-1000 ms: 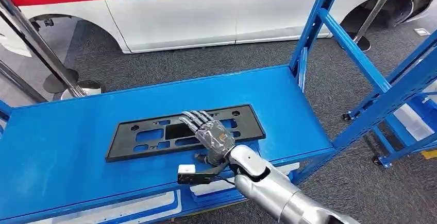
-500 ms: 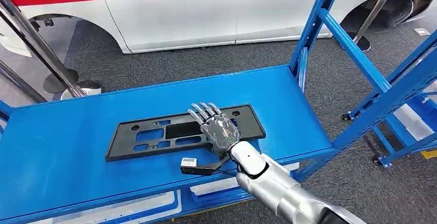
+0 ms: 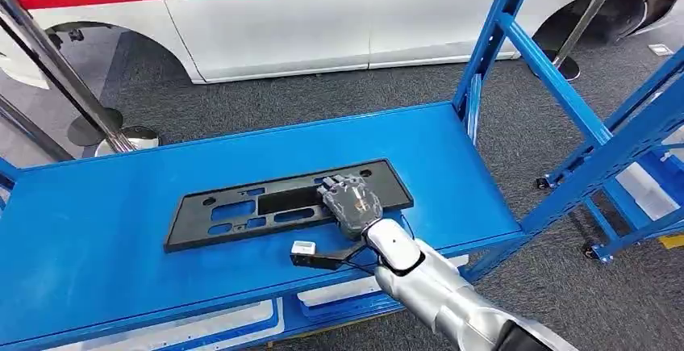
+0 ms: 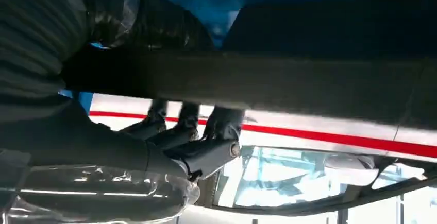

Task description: Take the parts from the cabinet and place them on the table.

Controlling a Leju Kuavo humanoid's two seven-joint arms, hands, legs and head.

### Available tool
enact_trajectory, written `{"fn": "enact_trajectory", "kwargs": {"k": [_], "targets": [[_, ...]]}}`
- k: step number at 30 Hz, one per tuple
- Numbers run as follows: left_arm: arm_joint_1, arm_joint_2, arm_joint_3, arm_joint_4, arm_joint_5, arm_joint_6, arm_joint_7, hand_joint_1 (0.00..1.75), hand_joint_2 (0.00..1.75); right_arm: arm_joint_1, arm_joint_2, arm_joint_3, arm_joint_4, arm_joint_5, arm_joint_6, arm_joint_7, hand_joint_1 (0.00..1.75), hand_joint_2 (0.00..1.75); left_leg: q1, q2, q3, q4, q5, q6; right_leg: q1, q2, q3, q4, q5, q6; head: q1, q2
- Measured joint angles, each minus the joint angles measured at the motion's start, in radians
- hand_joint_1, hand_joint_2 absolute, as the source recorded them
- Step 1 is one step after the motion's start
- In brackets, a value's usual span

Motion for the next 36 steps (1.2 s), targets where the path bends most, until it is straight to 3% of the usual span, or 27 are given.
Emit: {"fn": "enact_trajectory", "kwargs": {"k": [11,12,36], "targets": [[0.0,0.0,0.0,0.0,0.001,0.002,-0.007,0.0,0.0,-0.005,0.002,-0.007,0.0,-0.018,0.029,-0.018,1.75,1.75,0.0,0.0,0.001,0.0,0.0,0.0,0.0,0.0,0.001,0.0,0.0,0.0,0.0,0.0],[0.0,0.0,0.0,0.0,0.001,0.002,-0.008,0.0,1.75,-0.005,0.003,-0.008,0.0,-0.019,0.029,-0.019,1.75,1.75,0.0,0.0,0.001,0.0,0.0,0.0,0.0,0.0,0.001,0.0,0.0,0.0,0.0,0.0],[0.005,0.028,0.014,0.0,0.026,-0.021,-0.041,0.0,1.75,-0.005,0.06,-0.014,0.009,-0.017,0.041,-0.013,1.75,1.75,0.001,0.001,0.003,0.0,0.0,0.0,0.001,0.0,0.002,0.001,0.0,-0.001,0.0,0.0]]}}
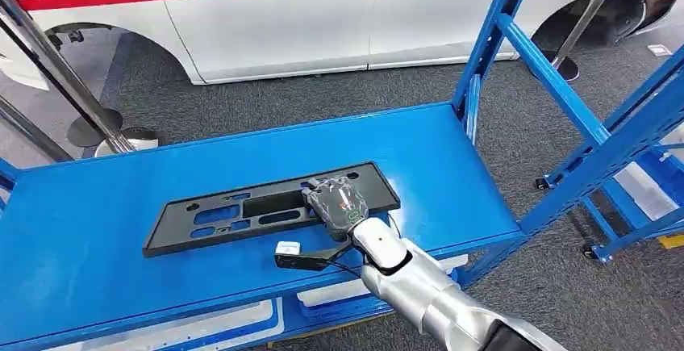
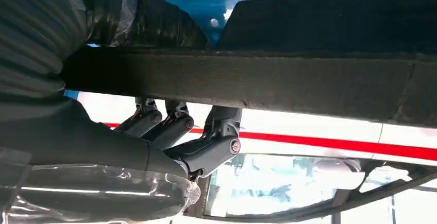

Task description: Take the parts from the cabinet and place them on the table.

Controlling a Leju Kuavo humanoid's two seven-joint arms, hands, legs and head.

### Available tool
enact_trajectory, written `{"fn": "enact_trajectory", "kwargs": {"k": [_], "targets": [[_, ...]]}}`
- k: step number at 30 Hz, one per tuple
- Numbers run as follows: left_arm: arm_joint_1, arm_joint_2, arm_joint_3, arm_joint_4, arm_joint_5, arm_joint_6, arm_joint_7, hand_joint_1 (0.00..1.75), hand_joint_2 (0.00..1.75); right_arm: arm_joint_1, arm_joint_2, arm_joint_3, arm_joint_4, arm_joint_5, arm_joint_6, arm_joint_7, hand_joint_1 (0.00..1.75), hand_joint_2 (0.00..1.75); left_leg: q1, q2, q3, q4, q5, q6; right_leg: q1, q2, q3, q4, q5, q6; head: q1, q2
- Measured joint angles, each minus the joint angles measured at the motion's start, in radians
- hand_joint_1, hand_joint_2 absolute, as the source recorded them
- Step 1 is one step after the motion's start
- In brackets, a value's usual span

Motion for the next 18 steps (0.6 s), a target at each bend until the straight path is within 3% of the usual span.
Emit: {"fn": "enact_trajectory", "kwargs": {"k": [14,18], "targets": [[0.001,0.0,0.001,0.0,0.003,0.003,-0.003,0.0,1.75,0.0,0.002,0.0,0.0,-0.001,-0.001,0.0,1.75,1.75,0.0,0.0,0.0,0.0,0.0,0.0,0.0,0.0,0.0,0.0,0.0,0.0,0.0,0.0],[0.002,-0.002,0.016,0.0,0.028,0.006,0.0,0.0,1.75,0.013,-0.011,-0.006,-0.015,-0.004,-0.058,0.003,1.75,1.75,0.0,0.0,0.0,0.0,0.0,0.0,0.0,0.0,-0.001,0.0,0.0,0.0,0.0,0.0]]}}
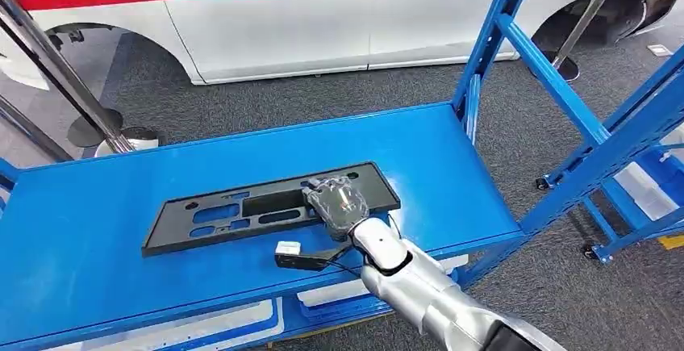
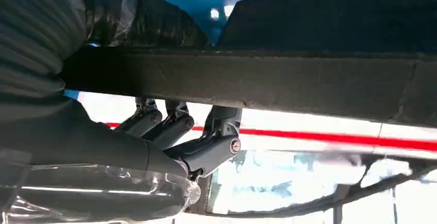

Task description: Take the parts from the cabinet and place them on the table.

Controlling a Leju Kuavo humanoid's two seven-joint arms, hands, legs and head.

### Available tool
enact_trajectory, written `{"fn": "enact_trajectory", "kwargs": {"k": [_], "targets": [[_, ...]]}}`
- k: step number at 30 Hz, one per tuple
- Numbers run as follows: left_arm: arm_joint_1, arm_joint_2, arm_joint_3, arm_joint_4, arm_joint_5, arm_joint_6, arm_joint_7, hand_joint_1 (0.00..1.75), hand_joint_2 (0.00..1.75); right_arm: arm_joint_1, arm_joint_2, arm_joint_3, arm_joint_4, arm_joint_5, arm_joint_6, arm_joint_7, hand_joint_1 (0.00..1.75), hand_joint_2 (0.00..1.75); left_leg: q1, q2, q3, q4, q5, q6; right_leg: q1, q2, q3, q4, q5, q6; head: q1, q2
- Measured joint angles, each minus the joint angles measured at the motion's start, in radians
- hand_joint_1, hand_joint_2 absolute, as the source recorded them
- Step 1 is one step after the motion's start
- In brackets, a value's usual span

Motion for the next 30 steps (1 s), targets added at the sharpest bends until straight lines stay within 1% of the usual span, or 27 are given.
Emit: {"fn": "enact_trajectory", "kwargs": {"k": [3,7,10,12,14,15,16,17,18,19,20,21,22,23,24,25,26,27,28,29,30], "targets": [[0.004,-0.003,0.001,0.0,-0.002,0.01,0.0,0.0,1.75,0.023,-0.024,-0.008,-0.039,0.053,-0.079,0.014,1.75,1.75,0.0,0.0,-0.001,0.0,0.0,0.0,0.0,0.0,0.0,0.0,0.0,0.0,0.0,0.0],[0.005,-0.004,0.002,0.0,-0.003,0.026,-0.005,0.0,1.75,0.048,-0.068,-0.035,-0.12,0.099,-0.147,0.011,1.75,1.75,0.0,0.0,-0.001,0.0,0.0,0.0,-0.001,0.0,0.0,0.0,0.0,0.0,0.0,0.0],[0.006,-0.004,0.002,0.0,-0.006,0.038,-0.005,0.0,1.75,0.072,-0.098,-0.059,-0.192,0.153,-0.186,0.011,1.75,1.75,-0.003,-0.001,-0.002,0.003,-0.002,0.002,-0.007,0.0,0.0,-0.002,0.0,0.003,0.0,0.0],[0.007,-0.004,0.002,0.0,-0.01,0.042,-0.005,0.0,1.75,0.1,-0.11,-0.085,-0.249,0.188,-0.192,-0.008,1.75,1.75,-0.004,-0.001,-0.003,0.004,-0.004,0.005,-0.008,0.0,0.0,-0.002,0.0,0.004,0.0,0.0],[0.006,-0.004,0.002,0.0,-0.012,0.046,-0.005,0.0,1.75,0.135,-0.115,-0.123,-0.305,0.217,-0.193,-0.04,1.75,1.75,-0.006,-0.001,-0.003,0.006,-0.006,0.009,-0.011,0.0,0.001,-0.003,0.0,0.009,0.0,0.0],[0.006,-0.004,0.002,0.0,-0.013,0.047,-0.006,0.0,1.75,0.149,-0.116,-0.144,-0.335,0.228,-0.193,-0.059,1.75,1.75,-0.008,-0.001,-0.003,0.008,-0.003,0.012,-0.013,0.0,0.001,-0.003,0.003,0.015,0.0,0.0],[0.005,-0.004,0.002,0.0,-0.014,0.047,-0.008,0.0,1.75,0.161,-0.117,-0.161,-0.357,0.233,-0.193,-0.071,1.75,1.75,-0.01,-0.001,-0.003,0.007,-0.002,0.014,-0.015,0.0,0.002,-0.006,0.005,0.018,0.0,0.0],[0.005,-0.004,0.002,0.0,-0.017,0.047,-0.007,0.0,1.75,0.17,-0.118,-0.176,-0.376,0.238,-0.193,-0.077,1.75,1.75,-0.009,-0.001,-0.002,0.0,0.002,0.019,-0.014,0.0,0.003,-0.007,0.006,0.022,0.0,0.0],[0.004,-0.004,0.002,0.0,-0.02,0.047,-0.008,0.0,1.75,0.18,-0.119,-0.194,-0.396,0.242,-0.193,-0.087,1.75,1.75,0.005,0.004,0.004,-0.015,0.012,0.026,-0.014,-0.001,0.003,0.001,-0.007,0.024,0.0,0.0],[0.003,-0.006,0.002,0.0,-0.021,0.047,-0.008,0.0,1.75,0.185,-0.12,-0.21,-0.412,0.246,-0.194,-0.092,1.75,1.75,0.002,0.005,0.004,-0.019,0.015,0.031,-0.011,-0.001,-0.012,0.034,-0.04,0.023,0.0,0.0],[0.002,-0.006,0.002,0.0,-0.021,0.047,-0.008,0.0,1.75,0.187,-0.121,-0.219,-0.424,0.249,-0.196,-0.094,1.75,1.75,0.002,0.007,0.0,-0.019,0.016,0.034,-0.011,0.0,-0.042,0.1,-0.084,0.021,0.0,0.0],[0.002,-0.006,0.002,0.0,-0.022,0.047,-0.008,0.0,1.75,0.192,-0.122,-0.225,-0.433,0.25,-0.196,-0.091,1.75,1.75,0.001,0.008,-0.002,-0.019,0.017,0.035,-0.012,0.0,-0.076,0.177,-0.124,0.022,0.001,0.0],[0.001,-0.006,0.002,0.0,-0.023,0.047,-0.008,0.0,1.75,0.196,-0.125,-0.226,-0.437,0.252,-0.196,-0.087,1.75,1.75,0.0,0.01,-0.005,-0.018,0.018,0.035,-0.013,0.0,-0.109,0.254,-0.154,0.023,0.0,0.0],[0.0,-0.006,0.002,0.0,-0.023,0.048,-0.007,0.0,1.75,0.201,-0.128,-0.226,-0.439,0.252,-0.196,-0.083,1.75,1.75,0.0,0.011,-0.008,-0.015,0.019,0.034,-0.014,0.0,-0.128,0.295,-0.159,0.025,0.0,0.0],[-0.001,-0.006,0.002,0.0,-0.024,0.047,-0.007,0.0,1.75,0.205,-0.132,-0.226,-0.443,0.252,-0.196,-0.083,1.75,1.75,0.0,0.011,-0.012,-0.012,0.02,0.032,-0.016,-0.001,-0.123,0.288,-0.137,0.026,0.001,0.0],[-0.002,-0.006,0.002,0.0,-0.024,0.047,-0.008,0.0,1.75,0.207,-0.135,-0.227,-0.447,0.251,-0.196,-0.085,1.75,1.75,0.0,0.011,-0.016,-0.006,0.021,0.031,-0.018,-0.002,-0.098,0.241,-0.099,0.026,0.0,0.0],[-0.002,-0.006,0.002,0.0,-0.024,0.047,-0.008,0.0,1.75,0.208,-0.137,-0.228,-0.453,0.248,-0.196,-0.088,1.75,1.75,0.0,0.011,-0.021,0.0,0.021,0.03,-0.02,-0.003,-0.057,0.161,-0.057,0.024,0.0,0.0],[-0.003,-0.007,0.002,0.0,-0.024,0.046,-0.008,0.0,1.75,0.208,-0.137,-0.229,-0.459,0.245,-0.196,-0.091,1.75,1.75,0.0,0.011,-0.025,0.007,0.02,0.026,-0.022,-0.005,-0.004,0.065,-0.019,0.022,0.001,0.0],[-0.003,-0.008,0.002,0.0,-0.024,0.046,-0.008,0.0,1.75,0.207,-0.138,-0.23,-0.464,0.241,-0.196,-0.092,1.75,1.75,0.0,0.01,-0.03,0.01,0.022,0.02,-0.02,-0.005,0.015,0.023,-0.043,0.018,0.0,0.0],[-0.006,-0.008,0.002,0.0,-0.026,0.046,-0.008,0.0,1.75,0.208,-0.138,-0.23,-0.471,0.239,-0.196,-0.092,1.75,1.75,-0.002,0.009,-0.032,0.01,0.027,0.01,-0.01,-0.002,0.006,0.033,-0.015,0.013,0.0,0.0],[-0.006,-0.008,0.002,0.0,-0.029,0.046,-0.008,0.0,1.75,0.208,-0.14,-0.23,-0.473,0.239,-0.196,-0.092,1.75,1.75,-0.003,0.009,-0.033,0.012,0.032,0.003,-0.009,-0.002,0.002,0.027,-0.018,0.009,0.0,0.0]]}}
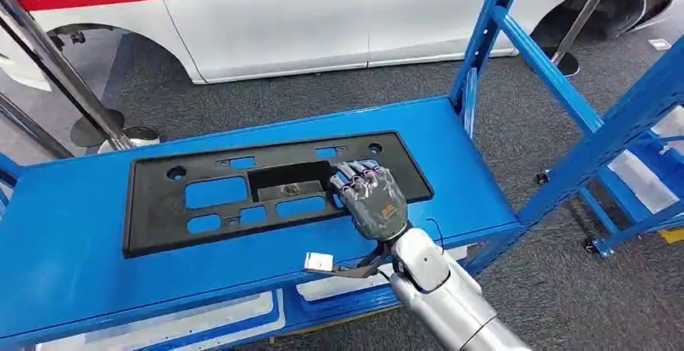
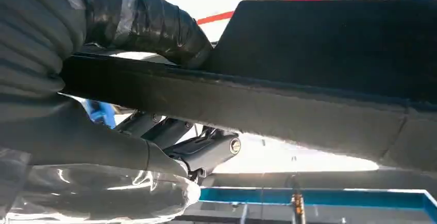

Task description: Take the parts from the cabinet and place them on the table.

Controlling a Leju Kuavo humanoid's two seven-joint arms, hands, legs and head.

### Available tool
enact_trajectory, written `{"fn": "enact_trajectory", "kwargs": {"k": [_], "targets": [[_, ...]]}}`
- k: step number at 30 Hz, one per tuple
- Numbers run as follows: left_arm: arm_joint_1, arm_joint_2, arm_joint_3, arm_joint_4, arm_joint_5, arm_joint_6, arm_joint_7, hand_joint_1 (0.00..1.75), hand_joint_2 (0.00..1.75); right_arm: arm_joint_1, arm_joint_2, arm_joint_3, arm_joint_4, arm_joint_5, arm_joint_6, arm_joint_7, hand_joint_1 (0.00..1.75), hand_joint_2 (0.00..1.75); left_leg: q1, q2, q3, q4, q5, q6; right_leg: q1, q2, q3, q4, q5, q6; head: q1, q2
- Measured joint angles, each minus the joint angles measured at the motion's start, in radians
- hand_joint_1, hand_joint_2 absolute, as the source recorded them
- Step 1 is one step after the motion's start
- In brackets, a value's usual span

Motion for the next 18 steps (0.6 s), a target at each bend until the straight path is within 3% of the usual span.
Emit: {"fn": "enact_trajectory", "kwargs": {"k": [2,3,4,5,7,8,9,10,12,13,14,17,18], "targets": [[0.001,0.0,0.0,0.0,0.0,0.001,0.0,0.0,1.75,0.001,-0.003,0.0,-0.006,-0.002,0.0,0.0,1.75,1.75,0.002,-0.001,-0.004,-0.008,0.013,-0.018,0.005,0.001,-0.007,0.0,0.008,-0.015,0.0,0.0],[0.002,0.0,0.0,0.0,0.0,0.001,0.001,0.0,1.75,0.0,-0.004,0.0,-0.006,-0.003,0.0,-0.002,1.75,1.75,0.004,-0.001,-0.01,-0.005,0.012,-0.023,-0.005,-0.001,-0.014,-0.013,0.021,-0.027,0.0,0.0],[0.001,0.0,0.0,0.0,0.0,0.002,0.001,0.0,1.75,0.0,-0.004,0.0,-0.006,-0.004,0.0,-0.002,1.75,1.75,0.007,-0.002,-0.022,0.013,-0.019,-0.027,-0.004,-0.004,-0.02,-0.014,0.031,-0.035,0.0,0.0],[0.002,-0.001,0.0,0.0,-0.001,0.001,0.001,0.0,1.75,0.0,-0.004,0.0,-0.007,-0.009,0.0,-0.002,1.75,1.75,0.008,-0.002,-0.039,0.06,-0.072,-0.031,-0.004,-0.005,-0.031,-0.015,0.04,-0.044,-0.001,0.0],[0.0,-0.001,0.0,0.0,-0.002,0.001,0.001,0.0,1.75,0.001,-0.005,0.0,-0.011,-0.031,0.0,-0.003,1.75,1.75,0.009,-0.002,-0.085,0.217,-0.176,-0.038,0.001,-0.005,-0.056,-0.014,0.058,-0.047,-0.001,0.0],[0.0,-0.001,0.0,0.0,-0.003,0.002,0.001,0.0,1.75,0.001,-0.006,0.0,-0.012,-0.039,0.0,-0.003,1.75,1.75,0.009,-0.002,-0.095,0.273,-0.198,-0.04,0.003,-0.006,-0.07,-0.012,0.066,-0.047,-0.001,0.0],[0.0,-0.001,0.0,0.0,-0.005,0.003,0.002,0.0,1.75,0.002,-0.007,0.001,-0.012,-0.048,0.0,-0.003,1.75,1.75,0.009,-0.002,-0.085,0.284,-0.194,-0.041,0.004,-0.006,-0.081,-0.011,0.074,-0.046,-0.001,0.0],[0.0,0.0,0.0,0.0,-0.008,0.003,0.002,0.0,1.75,0.005,-0.009,0.001,-0.016,-0.057,0.0,-0.006,1.75,1.75,0.009,-0.002,-0.051,0.252,-0.17,-0.04,0.004,-0.007,-0.093,-0.008,0.081,-0.044,-0.001,0.0],[-0.003,0.0,0.0,0.0,-0.011,0.003,0.003,0.0,1.75,0.006,-0.012,0.001,-0.026,-0.064,0.0,-0.005,1.75,1.75,0.009,-0.002,0.063,0.098,-0.113,-0.033,0.004,-0.006,-0.114,0.001,0.094,-0.04,-0.001,0.0],[-0.007,0.0,0.0,0.0,-0.012,0.004,0.006,0.0,1.75,0.005,-0.012,0.001,-0.031,-0.068,0.0,-0.004,1.75,1.75,0.008,-0.003,0.121,0.012,-0.118,-0.027,0.004,-0.006,-0.12,0.006,0.1,-0.036,-0.001,0.0],[-0.01,0.002,-0.001,0.0,-0.012,0.004,0.008,0.0,1.75,0.005,-0.014,0.002,-0.035,-0.074,0.0,-0.003,1.75,1.75,0.0,-0.004,0.139,-0.017,-0.127,-0.022,0.007,-0.005,-0.127,0.006,0.106,-0.027,-0.001,0.0],[-0.011,0.002,-0.001,0.0,-0.013,0.002,0.007,0.0,1.75,0.006,-0.016,0.005,-0.042,-0.085,-0.001,-0.003,1.75,1.75,-0.006,-0.007,0.121,-0.014,-0.11,-0.005,0.002,-0.007,-0.123,-0.005,0.131,-0.007,0.0,0.0],[-0.01,0.002,-0.002,0.0,-0.013,0.002,0.007,0.0,1.75,0.006,-0.019,0.006,-0.045,-0.086,-0.001,-0.002,1.75,1.75,-0.001,-0.005,0.117,-0.027,-0.095,0.005,0.008,-0.006,-0.124,-0.01,0.141,0.003,0.0,0.0]]}}
